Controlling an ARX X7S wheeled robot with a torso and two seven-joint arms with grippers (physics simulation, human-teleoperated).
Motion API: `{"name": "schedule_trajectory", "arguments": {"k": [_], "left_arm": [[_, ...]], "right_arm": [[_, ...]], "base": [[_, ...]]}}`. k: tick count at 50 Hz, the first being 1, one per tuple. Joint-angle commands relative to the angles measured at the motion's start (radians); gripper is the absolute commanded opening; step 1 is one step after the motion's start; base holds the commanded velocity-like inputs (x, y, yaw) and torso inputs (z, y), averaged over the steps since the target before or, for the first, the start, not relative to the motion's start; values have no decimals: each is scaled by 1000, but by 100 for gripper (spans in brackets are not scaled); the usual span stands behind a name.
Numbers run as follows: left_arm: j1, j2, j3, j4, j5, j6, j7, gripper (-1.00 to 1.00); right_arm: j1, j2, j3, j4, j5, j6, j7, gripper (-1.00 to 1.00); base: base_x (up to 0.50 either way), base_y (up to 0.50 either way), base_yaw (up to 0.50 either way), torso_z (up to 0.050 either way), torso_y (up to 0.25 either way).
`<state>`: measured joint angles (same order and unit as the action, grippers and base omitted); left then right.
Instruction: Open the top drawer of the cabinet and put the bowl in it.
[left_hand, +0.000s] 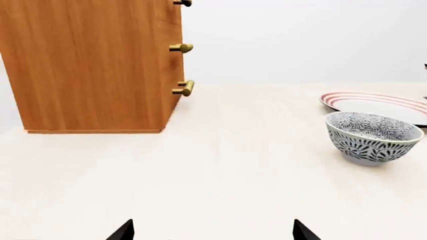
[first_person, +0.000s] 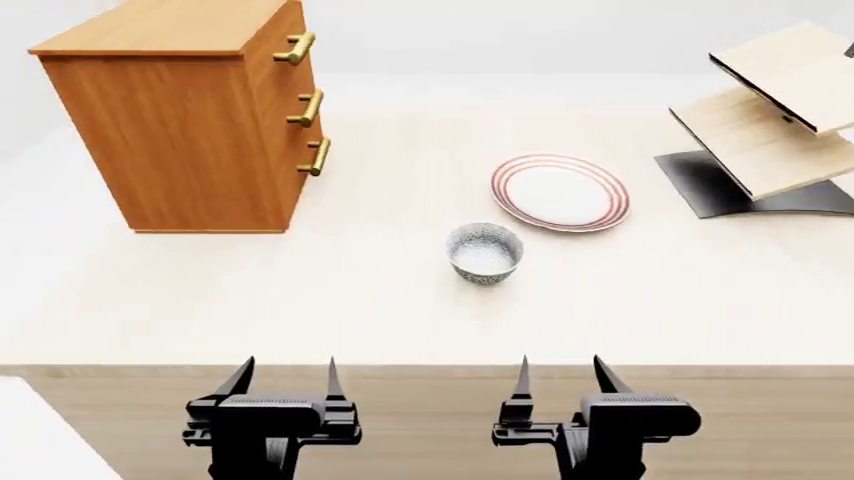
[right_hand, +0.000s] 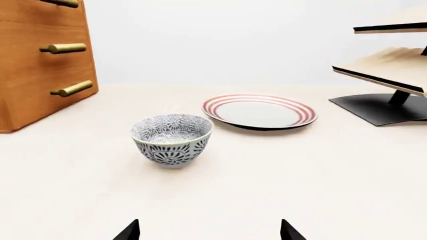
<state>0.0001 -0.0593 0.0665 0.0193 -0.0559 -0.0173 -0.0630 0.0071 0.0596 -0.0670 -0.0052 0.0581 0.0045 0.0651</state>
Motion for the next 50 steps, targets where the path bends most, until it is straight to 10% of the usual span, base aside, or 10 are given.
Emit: {"name": "schedule_trajectory", "arguments": {"k": [1,30,50], "left_arm": [[1,-18,19,3,-20,-7,-18,100],[2,-48,55,3,-48,0,-54,100],[15,-65,52,43,-138,13,-40,100]], "right_arm": [[-1,16,-18,-3,21,-4,18,100],[-9,43,-48,-3,79,-29,44,100],[-11,58,-64,-3,115,-37,59,100]], "base": [[0,500,0,0,0],[2,495,0,0,0],[0,0,0,20,15]]}}
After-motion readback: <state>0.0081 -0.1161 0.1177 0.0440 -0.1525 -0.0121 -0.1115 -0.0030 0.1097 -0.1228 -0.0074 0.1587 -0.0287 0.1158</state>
